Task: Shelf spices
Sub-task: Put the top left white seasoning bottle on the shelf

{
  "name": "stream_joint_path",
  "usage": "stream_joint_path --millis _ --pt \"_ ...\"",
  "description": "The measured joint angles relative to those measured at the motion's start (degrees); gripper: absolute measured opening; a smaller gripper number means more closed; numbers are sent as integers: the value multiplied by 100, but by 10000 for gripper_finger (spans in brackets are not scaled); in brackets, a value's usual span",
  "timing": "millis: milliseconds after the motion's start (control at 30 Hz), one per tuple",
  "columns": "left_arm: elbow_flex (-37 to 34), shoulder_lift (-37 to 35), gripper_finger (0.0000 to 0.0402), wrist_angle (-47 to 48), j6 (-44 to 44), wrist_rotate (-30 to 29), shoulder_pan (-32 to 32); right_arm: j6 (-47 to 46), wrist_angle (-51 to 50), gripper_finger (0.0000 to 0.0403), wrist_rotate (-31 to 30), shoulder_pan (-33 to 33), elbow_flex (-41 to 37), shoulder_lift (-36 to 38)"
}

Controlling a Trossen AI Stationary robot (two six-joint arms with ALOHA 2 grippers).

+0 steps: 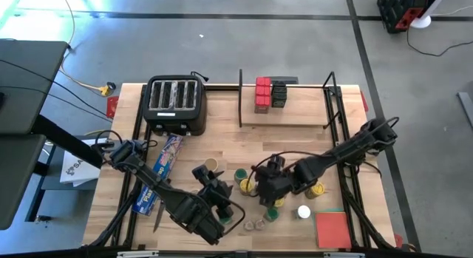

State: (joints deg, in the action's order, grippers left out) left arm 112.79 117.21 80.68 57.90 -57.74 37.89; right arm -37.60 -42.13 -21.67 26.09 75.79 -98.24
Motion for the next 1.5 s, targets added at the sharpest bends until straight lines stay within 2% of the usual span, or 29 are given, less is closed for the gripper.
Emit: stream_joint_path --millis 300,467,633,867,1033,1133,1300,1500 --pt "0 0 268 1 43 -4 44 -869 -424 297 -118 11 0 -246" --pt "0 0 268 1 45 -6 42 -858 -406 289 8 -17 -33 -241" --pt "0 0 268 -2 51 -10 42 -523 -391 263 236 -65 -227 -237" --pt "0 0 268 -1 51 -10 42 726 -441 218 452 -270 -289 -216" --pt "0 0 268 0 49 -3 42 2295 -554 207 867 -492 -280 -191" --pt "0 0 268 -2 50 2 42 3396 -643 209 1093 -602 -269 -180" --pt "0 0 268 -1 49 7 42 4816 -769 220 1138 -696 -266 -165" --pt "0 0 268 -4 53 20 40 5565 -1209 264 1106 -825 -184 -198"
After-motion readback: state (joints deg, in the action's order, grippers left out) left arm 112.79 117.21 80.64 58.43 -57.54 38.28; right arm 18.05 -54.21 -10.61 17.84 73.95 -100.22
